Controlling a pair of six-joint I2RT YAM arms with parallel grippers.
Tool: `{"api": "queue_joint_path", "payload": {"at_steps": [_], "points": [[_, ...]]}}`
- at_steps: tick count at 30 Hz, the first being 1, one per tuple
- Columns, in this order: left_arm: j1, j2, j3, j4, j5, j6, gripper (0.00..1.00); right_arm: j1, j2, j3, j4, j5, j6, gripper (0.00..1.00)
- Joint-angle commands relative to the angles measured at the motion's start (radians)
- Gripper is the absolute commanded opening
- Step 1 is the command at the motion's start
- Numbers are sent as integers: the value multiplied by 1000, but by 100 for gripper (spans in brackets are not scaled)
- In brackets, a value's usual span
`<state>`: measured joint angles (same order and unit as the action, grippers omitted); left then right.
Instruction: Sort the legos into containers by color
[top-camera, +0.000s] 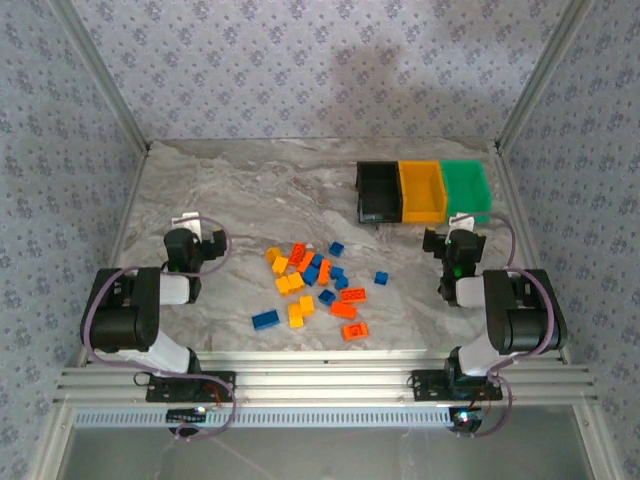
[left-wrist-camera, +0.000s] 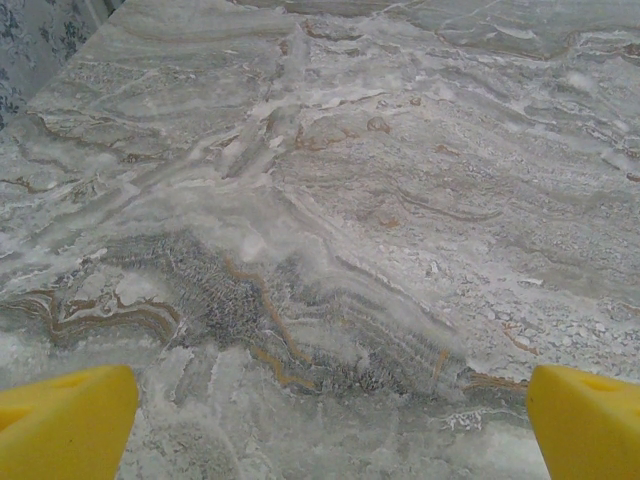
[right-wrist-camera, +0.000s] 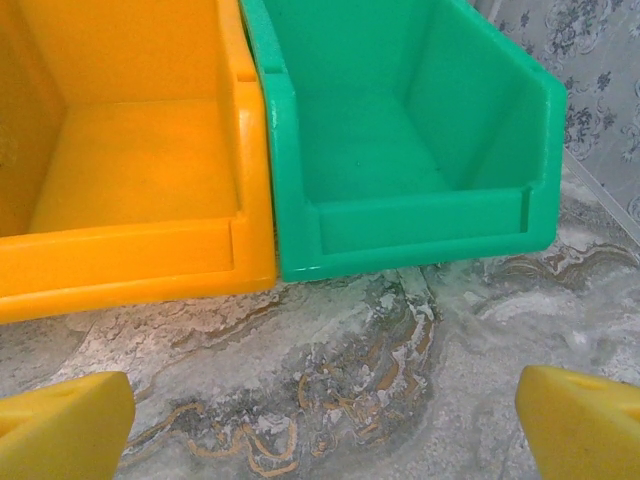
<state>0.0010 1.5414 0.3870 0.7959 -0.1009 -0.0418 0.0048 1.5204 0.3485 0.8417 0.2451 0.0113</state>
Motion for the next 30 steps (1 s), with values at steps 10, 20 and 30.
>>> {"api": "queue_joint_path", "payload": {"at_steps": [10, 20, 30], "points": [[0, -261, 158, -325, -34, -90, 100, -8, -107, 7, -39, 4, 12, 100], [13, -350, 328, -682, -209, -827, 100, 32, -295, 265, -501, 306, 252, 100], [45, -375, 328, -610, 135, -907, 100, -117, -78, 589, -896, -141, 526, 100]]}}
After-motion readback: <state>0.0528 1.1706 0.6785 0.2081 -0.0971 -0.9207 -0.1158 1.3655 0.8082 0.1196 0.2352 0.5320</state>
